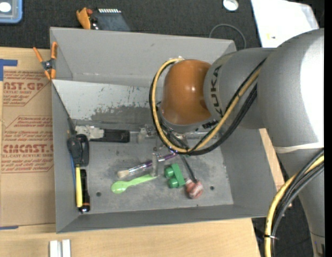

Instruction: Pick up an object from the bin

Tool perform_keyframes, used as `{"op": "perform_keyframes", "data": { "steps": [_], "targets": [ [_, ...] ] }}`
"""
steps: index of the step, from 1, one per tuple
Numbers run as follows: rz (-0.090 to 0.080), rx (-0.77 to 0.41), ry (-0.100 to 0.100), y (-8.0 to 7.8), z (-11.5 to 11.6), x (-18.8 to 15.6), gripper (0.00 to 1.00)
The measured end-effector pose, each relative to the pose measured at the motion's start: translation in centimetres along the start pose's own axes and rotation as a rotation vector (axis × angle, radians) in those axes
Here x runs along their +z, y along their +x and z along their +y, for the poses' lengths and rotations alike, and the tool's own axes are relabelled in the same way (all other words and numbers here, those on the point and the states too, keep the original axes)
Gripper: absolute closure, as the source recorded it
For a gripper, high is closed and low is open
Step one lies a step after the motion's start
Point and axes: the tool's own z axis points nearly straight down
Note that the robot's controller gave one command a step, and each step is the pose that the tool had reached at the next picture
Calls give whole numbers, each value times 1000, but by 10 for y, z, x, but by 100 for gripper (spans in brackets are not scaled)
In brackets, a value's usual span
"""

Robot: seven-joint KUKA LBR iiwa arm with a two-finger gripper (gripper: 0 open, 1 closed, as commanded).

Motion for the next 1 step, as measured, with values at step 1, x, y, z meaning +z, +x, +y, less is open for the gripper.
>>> {"op": "perform_keyframes", "data": {
  "steps": [1],
  "targets": [
    [0,-114,0,7,11,17,0]
  ]
}}
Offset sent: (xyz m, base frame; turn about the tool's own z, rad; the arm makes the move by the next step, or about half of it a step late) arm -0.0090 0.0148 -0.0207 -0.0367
